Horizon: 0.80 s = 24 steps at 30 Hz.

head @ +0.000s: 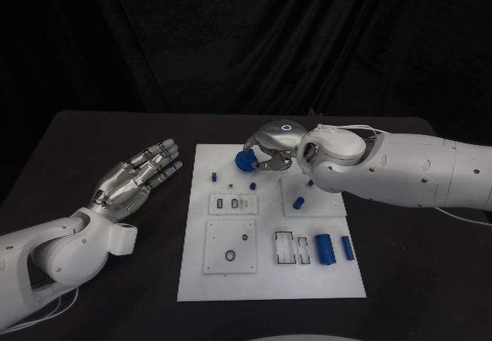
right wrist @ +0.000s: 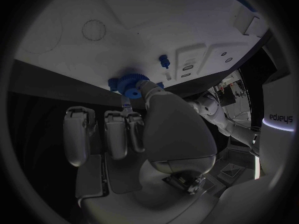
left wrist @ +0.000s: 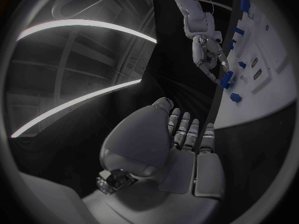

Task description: Assemble the parts on the task board

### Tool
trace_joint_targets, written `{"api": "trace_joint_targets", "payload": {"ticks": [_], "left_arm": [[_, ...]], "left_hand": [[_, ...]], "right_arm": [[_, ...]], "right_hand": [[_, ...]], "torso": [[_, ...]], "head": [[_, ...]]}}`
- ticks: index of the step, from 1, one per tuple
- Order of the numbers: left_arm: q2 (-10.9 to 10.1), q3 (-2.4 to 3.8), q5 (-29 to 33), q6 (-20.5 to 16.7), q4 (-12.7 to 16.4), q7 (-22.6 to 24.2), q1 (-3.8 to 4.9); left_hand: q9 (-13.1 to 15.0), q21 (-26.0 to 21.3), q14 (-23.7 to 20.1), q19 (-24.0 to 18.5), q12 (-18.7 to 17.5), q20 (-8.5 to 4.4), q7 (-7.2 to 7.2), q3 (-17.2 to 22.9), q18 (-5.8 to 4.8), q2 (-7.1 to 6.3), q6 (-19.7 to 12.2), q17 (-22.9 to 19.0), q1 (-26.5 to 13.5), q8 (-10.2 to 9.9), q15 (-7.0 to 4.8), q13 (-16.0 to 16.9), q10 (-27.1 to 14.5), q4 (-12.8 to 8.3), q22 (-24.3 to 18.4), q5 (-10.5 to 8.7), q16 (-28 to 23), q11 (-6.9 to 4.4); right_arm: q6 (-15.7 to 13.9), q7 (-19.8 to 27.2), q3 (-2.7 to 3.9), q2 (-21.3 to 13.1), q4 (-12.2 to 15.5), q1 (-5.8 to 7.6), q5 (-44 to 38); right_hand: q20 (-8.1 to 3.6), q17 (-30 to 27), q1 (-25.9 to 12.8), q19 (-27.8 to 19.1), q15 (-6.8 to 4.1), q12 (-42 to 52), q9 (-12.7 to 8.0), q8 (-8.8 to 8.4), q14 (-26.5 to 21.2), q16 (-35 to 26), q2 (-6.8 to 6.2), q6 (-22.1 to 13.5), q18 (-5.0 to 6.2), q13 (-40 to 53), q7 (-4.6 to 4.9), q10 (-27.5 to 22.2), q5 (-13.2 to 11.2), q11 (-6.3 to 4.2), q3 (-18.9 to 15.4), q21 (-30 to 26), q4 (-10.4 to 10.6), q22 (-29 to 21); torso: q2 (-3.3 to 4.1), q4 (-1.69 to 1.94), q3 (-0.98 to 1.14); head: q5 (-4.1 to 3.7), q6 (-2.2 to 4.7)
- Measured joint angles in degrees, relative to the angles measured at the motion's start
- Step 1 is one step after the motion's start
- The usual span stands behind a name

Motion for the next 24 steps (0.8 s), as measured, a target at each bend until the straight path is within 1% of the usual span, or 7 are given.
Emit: {"api": "trace_joint_targets", "payload": {"ticks": [1, 2, 4, 11, 13, 20, 24], "left_arm": [[0.0, 0.0, 0.0, 0.0, 0.0, 0.0, 0.0], [0.0, 0.0, 0.0, 0.0, -0.1, 0.0, 0.0], [0.0, 0.0, 0.0, 0.0, -0.2, 0.0, 0.0], [0.1, 0.0, 0.0, 0.1, -0.4, 0.0, 0.0], [0.1, 0.0, 0.0, 0.1, -0.4, 0.0, 0.0], [0.1, 0.0, 0.0, 0.2, -0.4, 0.0, 0.0], [0.1, 0.0, 0.0, 0.2, -0.5, 0.0, 0.0]], "left_hand": [[0.0, 0.0, 0.0, 0.0, 0.0, 0.0, 0.0, 0.1, 0.0, 0.18, 0.0, 0.0, -0.2, 0.0, 0.0, 0.0, 0.0, 0.1, 0.0, 0.0, 0.0, 0.0], [0.0, 0.0, 0.0, 0.0, 0.0, 0.0, 0.0, 0.2, 0.0, 0.24, 0.0, 0.1, -0.2, 0.0, 0.0, 0.0, 0.0, 0.2, 0.0, 0.0, 0.0, 0.0], [0.0, 0.0, 0.0, 0.2, 0.0, 0.21, 0.0, 0.2, 0.0, 0.24, 0.0, 0.1, -0.2, 0.0, 0.0, 0.0, 0.0, 0.2, 0.0, 0.0, 0.0, 0.0], [0.0, 0.0, 0.2, 0.2, 0.0, 0.21, 0.0, 0.3, 0.0, 0.24, 0.0, 0.1, -0.2, 0.0, 0.21, 0.0, 0.0, 0.0, 0.0, 0.0, 0.0, 0.0], [0.0, 0.0, 0.2, 0.2, 0.0, 0.21, 0.0, 0.3, 0.0, 0.24, 0.0, 0.1, -0.2, 0.0, 0.21, 0.0, 0.0, 0.0, 0.0, 0.0, 0.0, 0.0], [0.0, 0.0, 0.2, 0.2, 0.0, 0.21, 0.0, 0.4, 0.0, 0.24, 0.0, 0.0, -0.2, 0.0, 0.21, 0.0, 0.0, 0.1, 0.0, 0.0, 0.2, 0.0], [0.0, 0.0, 0.2, 0.2, 0.0, 0.21, 0.0, 0.5, 0.0, 0.24, 0.0, 0.0, -0.2, 0.0, 0.21, 0.0, 0.0, 0.2, 0.0, 0.0, 0.2, 0.0]], "right_arm": [[0.0, 0.0, 0.0, 0.0, 0.0, 0.0, 0.0], [0.0, 0.0, 0.0, -0.1, 0.1, -0.01, 0.0], [0.0, 0.0, 0.0, -0.1, 0.2, -0.04, 0.0], [0.1, 0.0, 0.02, -0.3, 0.4, -0.11, 0.0], [0.0, 0.0, 0.02, -0.4, 0.4, -0.13, 0.0], [0.0, 0.1, 0.02, -0.6, 0.6, -0.22, -0.1], [0.1, 0.1, -0.16, -0.7, 0.7, -0.48, -0.1]], "right_hand": [[0.0, 0.0, 0.0, 0.0, 0.0, 0.0, -0.1, 0.0, 0.0, 0.0, 0.0, -0.2, 0.65, 0.0, -0.21, 0.0, -0.4, 0.0, 0.1, -0.3, -0.1, 0.0], [0.0, 0.0, 0.0, 0.0, 0.0, 0.0, -0.1, 0.0, 0.0, 0.0, 0.0, -0.4, 0.86, 0.0, -0.4, 0.0, -0.6, 0.0, 0.2, -0.3, -0.2, 0.0], [0.0, 0.0, 0.0, 0.0, 0.0, 0.0, -0.1, 0.0, 0.0, 0.0, 0.0, -0.4, 0.86, 0.0, -0.4, 0.0, -0.6, 0.0, 0.2, -0.3, -0.2, 0.0], [0.0, 0.0, 0.0, 0.0, 0.0, 0.0, -0.3, -0.12, 0.0, 0.0, 0.0, -0.5, 0.86, 0.0, -0.3, 0.0, -0.8, 0.0, 0.3, -0.9, -0.3, 0.0], [0.0, 0.0, 0.0, 0.0, 0.0, 0.0, -0.3, -0.12, 0.0, 0.0, 0.0, -0.7, 0.85, 0.0, -0.5, 0.0, -0.8, 0.0, 0.3, -0.9, -0.3, 0.0], [0.0, 0.0, 0.0, 0.0, 0.0, 0.0, -0.4, -0.13, 0.0, 0.0, 0.0, -0.7, 0.85, 0.0, -0.5, 0.2, -1.0, -0.22, 0.3, -1.3, -0.3, 0.0], [0.0, 0.0, 0.0, 0.0, 0.0, 0.0, -0.4, -0.11, 0.0, 0.0, 0.0, -0.7, 0.85, 0.0, -0.51, 0.2, -1.1, -0.22, 0.3, -1.3, -0.3, 0.0]], "torso": [[0.0, 0.0, 0.0], [0.0, 0.0, 0.0], [0.0, 0.01, 0.0], [0.01, 0.01, -0.01], [0.01, 0.01, -0.01], [0.01, 0.01, -0.01], [0.0, 0.01, -0.01]], "head": [[0.01, 0.0], [0.03, 0.0], [0.04, 0.0], [0.05, 0.09], [0.03, 0.1], [0.01, 0.1], [0.07, 0.01]]}}
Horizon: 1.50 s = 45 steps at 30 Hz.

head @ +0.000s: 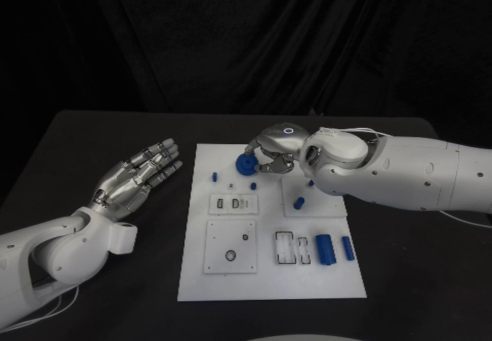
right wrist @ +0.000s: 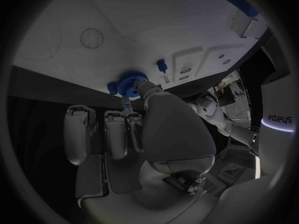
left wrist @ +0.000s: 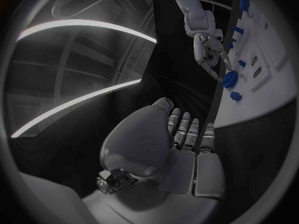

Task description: Assemble the parts on the task board

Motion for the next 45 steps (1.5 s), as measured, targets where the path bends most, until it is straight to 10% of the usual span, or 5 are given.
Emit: {"api": "trace_joint_targets", "payload": {"ticks": [24, 45], "left_arm": [[0.1, 0.0, 0.0, 0.1, -0.3, -0.1, 0.0], [0.0, 0.0, 0.0, 0.2, -0.4, -0.2, -0.01]], "left_hand": [[0.0, 0.0, 0.0, 0.0, 0.0, 0.0, 0.2, 0.2, 0.0, 0.0, -0.2, 0.0, 0.0, 0.0, 0.0, -0.1, -0.2, -0.2, 0.0, 0.0, 0.0, 0.2], [0.0, 0.0, -0.2, 0.0, 0.0, 0.0, 0.2, 0.4, 0.0, 0.0, -0.2, 0.0, 0.0, 0.0, 0.2, 0.0, -0.2, -0.1, 0.0, 0.0, 0.0, 0.2]], "right_arm": [[0.8, -0.1, 0.01, -0.4, 0.4, -0.23, 0.0], [0.9, -0.6, 0.01, -4.7, 2.0, -0.33, 0.0]], "right_hand": [[-0.81, 0.0, -0.8, -1.6, -0.47, 0.0, -3.2, 0.0, 0.0, 0.0, -0.07, -6.0, 0.89, 0.0, -0.9, -0.2, -2.2, -0.62, 0.5, -3.3, -0.5, 0.0], [-0.4, 0.0, -2.7, -1.2, -0.47, 0.0, 0.1, 6.75, 0.0, 0.0, 1.03, 10.8, 0.89, 0.0, -0.17, 0.0, -3.3, -0.41, -0.3, -3.5, -0.1, 0.0]], "torso": [[-0.01, 0.0, 0.0], [0.01, 0.03, -0.02]], "head": [[0.14, -0.37], [0.48, -0.3]]}}
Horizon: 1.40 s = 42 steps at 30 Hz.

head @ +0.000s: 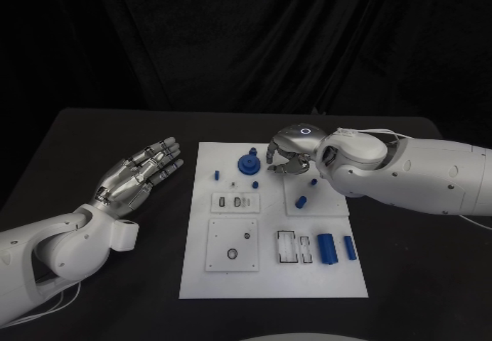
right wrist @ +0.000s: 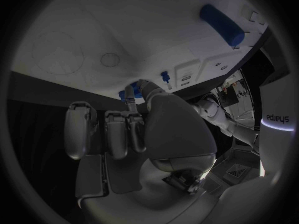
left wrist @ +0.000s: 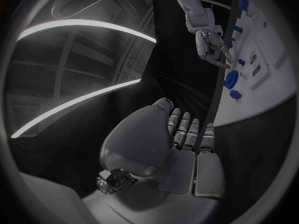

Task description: Assemble the parts on the task board

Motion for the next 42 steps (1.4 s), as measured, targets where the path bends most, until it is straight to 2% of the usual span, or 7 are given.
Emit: {"api": "trace_joint_targets", "payload": {"ticks": [6, 10, 17, 24, 30, 36, 42], "left_arm": [[-0.3, 0.0, 0.0, 0.0, 0.1, 0.0, 0.0], [-0.5, 0.0, 0.0, 0.0, 0.2, 0.0, 0.0], [-0.6, 0.0, 0.0, 0.0, 0.4, 0.0, 0.0], [-0.5, 0.0, 0.0, -0.1, 0.4, 0.0, 0.0], [-0.3, 0.0, 0.0, -0.1, 0.3, 0.0, 0.0], [0.0, 0.0, 0.0, -0.1, 0.2, -0.1, 0.0], [0.0, 0.0, 0.0, 0.0, 0.1, -0.1, -0.01]], "left_hand": [[0.0, 0.0, 0.0, 0.0, 0.0, 0.0, 0.0, 0.0, 0.0, 0.0, 0.0, 0.0, 0.0, 0.0, 0.0, 0.0, 0.0, 0.0, 0.0, 0.0, 0.0, 0.0], [0.0, 0.0, 0.0, 0.0, 0.0, 0.0, 0.0, 0.2, 0.0, 0.0, 0.0, 0.0, 0.0, 0.0, 0.0, 0.0, 0.0, -0.2, 0.0, 0.0, 0.0, 0.0], [0.0, 0.0, 0.0, 0.0, 0.0, 0.0, 0.0, 0.2, 0.0, 0.0, 0.0, 0.1, 0.0, 0.0, 0.0, 0.0, 0.0, -0.2, 0.0, 0.0, 0.0, 0.0], [0.0, 0.0, 0.0, 0.0, 0.0, 0.0, 0.0, 0.2, 0.0, 0.0, 0.0, 0.1, 0.0, 0.0, 0.0, 0.0, 0.0, -0.2, 0.0, 0.0, 0.0, 0.0], [0.0, 0.0, 0.0, 0.0, 0.0, 0.0, 0.0, 0.2, 0.0, 0.0, 0.0, 0.0, 0.0, 0.0, 0.0, 0.0, 0.0, -0.2, 0.0, 0.0, 0.0, 0.0], [0.0, 0.0, 0.0, 0.0, 0.0, 0.0, 0.0, 0.2, 0.0, 0.0, 0.0, 0.0, 0.0, 0.0, 0.0, 0.0, 0.0, -0.2, 0.0, 0.0, 0.0, 0.0], [0.0, 0.0, 0.0, 0.0, 0.0, 0.0, 0.0, 0.2, 0.0, 0.23, 0.0, 0.0, -0.2, 0.0, 0.0, 0.0, 0.0, -0.2, 0.0, 0.0, 0.0, 0.0]], "right_arm": [[-0.6, -0.3, 0.0, -2.9, 1.8, 0.0, 0.0], [-1.5, -0.7, -0.07, -5.7, 3.4, 0.61, 0.0], [-3.3, -1.4, 0.01, -11.2, 7.1, 3.08, 0.0], [-5.8, -1.7, -0.04, -16.1, 8.5, 3.78, 0.0], [-8.2, -1.9, -0.04, -19.0, 8.2, 2.78, 0.0], [-9.6, -2.2, -0.13, -21.2, 7.6, 0.88, 0.0], [-10.4, -2.4, -0.14, -21.7, 7.0, -0.24, 0.0]], "right_hand": [[0.0, 0.0, -0.1, 0.0, 0.0, 0.0, 0.5, 0.25, 0.0, 0.0, 0.09, 0.8, -0.01, 0.0, -0.14, 0.0, 0.0, 0.0, 0.0, 0.0, 0.0, 0.0], [0.0, 0.0, -0.1, 0.0, 0.0, 0.0, 0.6, 0.25, 0.0, 0.0, 0.1, 0.5, -0.01, 0.0, -0.11, 0.0, -1.3, 0.0, -0.4, 0.0, 0.4, 0.0], [-0.13, 0.0, -0.5, 0.7, 0.0, 0.0, 0.4, -1.64, 0.0, 0.0, 0.1, -1.5, -0.01, 0.0, -0.16, 0.0, -4.0, 0.0, -1.1, 0.9, 1.1, 0.0], [-0.53, 0.0, -0.8, 1.1, -0.51, 0.0, -1.9, -5.59, 0.1, 0.0, -0.24, -5.5, -0.01, 0.0, -1.01, -0.1, -6.5, -0.53, -1.8, 2.6, 2.3, 0.0], [-0.86, 0.0, -0.2, 1.2, -0.92, 0.0, -3.3, -6.79, 0.1, 0.0, -0.83, -6.5, -0.02, 0.0, -1.26, -0.1, -9.1, -0.93, -2.7, 4.7, 3.5, 0.0], [-0.94, 0.0, -0.2, 1.1, -0.92, 0.0, -4.0, -6.79, 0.1, 0.0, -1.28, -6.9, -0.01, 0.0, -0.85, -0.1, -10.7, -0.93, -3.5, 4.7, 4.4, 0.0], [-0.94, 0.0, 0.1, 1.1, -0.92, 0.0, -4.4, -6.7, 0.1, 0.0, -1.58, -6.7, -0.01, 0.0, -0.73, -0.1, -12.7, -0.93, -4.4, 4.7, 6.0, 0.0]], "torso": [[0.0, -0.05, -0.01], [0.0, -0.07, 0.01], [0.01, -0.11, 0.02], [0.02, -0.16, 0.0], [0.02, 0.01, -0.02], [0.01, 0.11, 0.01], [-0.03, 0.06, 0.09]], "head": [[0.23, 0.01], [0.17, 0.05], [-0.2, 0.35], [-0.65, 0.16], [-1.21, 0.14], [-1.52, 0.2], [-1.47, -0.05]]}}
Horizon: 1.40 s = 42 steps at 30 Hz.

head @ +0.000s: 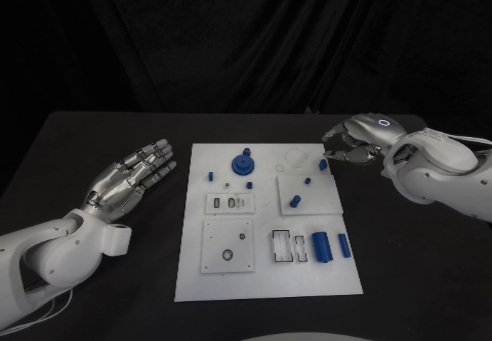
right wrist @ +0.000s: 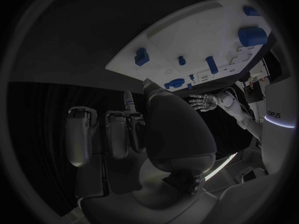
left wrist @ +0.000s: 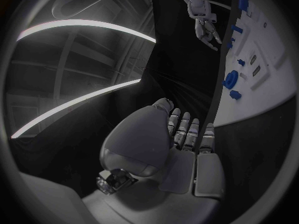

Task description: Assemble the parts on the task board

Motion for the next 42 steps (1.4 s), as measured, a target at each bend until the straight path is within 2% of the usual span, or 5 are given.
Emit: {"api": "trace_joint_targets", "payload": {"ticks": [4, 11, 15, 30, 42], "left_arm": [[0.0, 0.0, 0.0, 0.0, 0.0, 0.0, 0.0], [0.1, 0.0, 0.0, 0.0, -0.2, 0.0, -0.01], [0.1, 0.0, 0.0, 0.0, -0.2, 0.0, -0.01], [0.1, 0.0, 0.0, 0.0, -0.2, 0.0, -0.01], [0.2, 0.0, 0.0, 0.1, -0.5, -0.1, -0.02]], "left_hand": [[0.0, 0.0, 0.0, 0.0, 0.0, 0.0, 0.0, 0.0, 0.0, 0.0, 0.0, 0.0, 0.0, 0.0, 0.0, 0.0, 0.0, 0.0, 0.0, 0.0, 0.0, 0.0], [0.0, 0.0, 0.0, 0.0, 0.0, 0.0, 0.0, 0.3, 0.0, 0.0, 0.0, 0.0, 0.0, 0.0, 0.0, 0.0, 0.0, 0.0, 0.0, 0.0, 0.0, 0.0], [0.0, 0.0, 0.0, 0.0, 0.0, 0.0, 0.0, 0.3, 0.0, 0.0, 0.0, 0.0, 0.0, 0.0, 0.0, 0.0, 0.0, 0.0, 0.0, 0.0, 0.0, 0.0], [0.0, 0.0, 0.0, 0.0, 0.0, 0.0, 0.0, 0.3, 0.0, 0.0, 0.0, 0.0, 0.0, 0.0, 0.0, 0.0, 0.0, 0.0, 0.0, 0.0, 0.0, 0.0], [0.0, 0.0, 0.0, 0.0, 0.0, 0.0, 0.0, 0.3, 0.0, 0.0, 0.0, 0.0, 0.0, 0.0, 0.0, 0.0, 0.0, 0.0, 0.0, 0.0, 0.0, 0.0]], "right_arm": [[-0.4, -0.1, -0.01, -0.1, -0.6, -0.37, 0.0], [-0.9, -0.2, -0.01, -0.2, -0.8, -0.7, 0.0], [-0.9, -0.2, 0.0, -0.3, -0.9, -1.0, 0.0], [0.3, -0.1, 0.0, -0.4, -0.9, -2.84, 0.0], [0.4, 0.2, -0.01, 0.6, -1.6, -3.59, 0.0]], "right_hand": [[0.0, 0.0, -0.2, 0.0, 0.0, 0.0, 0.0, 0.42, 0.0, 0.0, -0.24, 1.2, 0.0, 0.0, 0.49, 0.0, -1.1, 0.0, -0.6, 0.2, 1.0, 0.0], [0.0, 0.0, -1.0, 0.0, 0.0, 0.0, -0.2, 0.42, 0.0, 0.0, -0.96, 1.2, 0.0, 0.0, 0.49, 0.0, -3.4, 0.0, -1.3, 0.2, 1.6, 0.0], [0.0, 0.0, -1.9, 0.0, 0.0, 0.0, -0.4, 0.42, 0.0, 0.0, -1.87, 1.2, -0.01, 0.0, 0.49, 0.0, -5.1, 0.0, -1.9, 0.2, 1.7, 0.0], [0.0, 0.0, -1.9, 0.0, 0.0, 0.0, -0.6, 0.18, 0.0, 0.0, -1.88, 1.0, 0.0, 0.0, 0.28, 0.0, -5.1, 0.0, -2.2, 0.2, 1.7, 0.0], [0.0, 0.0, -0.1, 0.0, 0.0, 0.0, -1.1, 0.18, 0.0, 0.0, -1.54, 0.6, -0.01, 0.0, -0.12, 0.0, -1.9, 0.0, -1.8, 0.0, 1.3, 0.0]], "torso": [[-0.01, -0.04, 0.04], [0.01, -0.03, 0.11], [0.03, -0.07, 0.12], [0.0, -0.08, -0.13], [-0.02, -0.06, -0.05]], "head": [[-0.06, -0.08], [-0.34, -0.08], [-0.38, 0.03], [-0.24, -0.18], [-0.11, -0.46]]}}
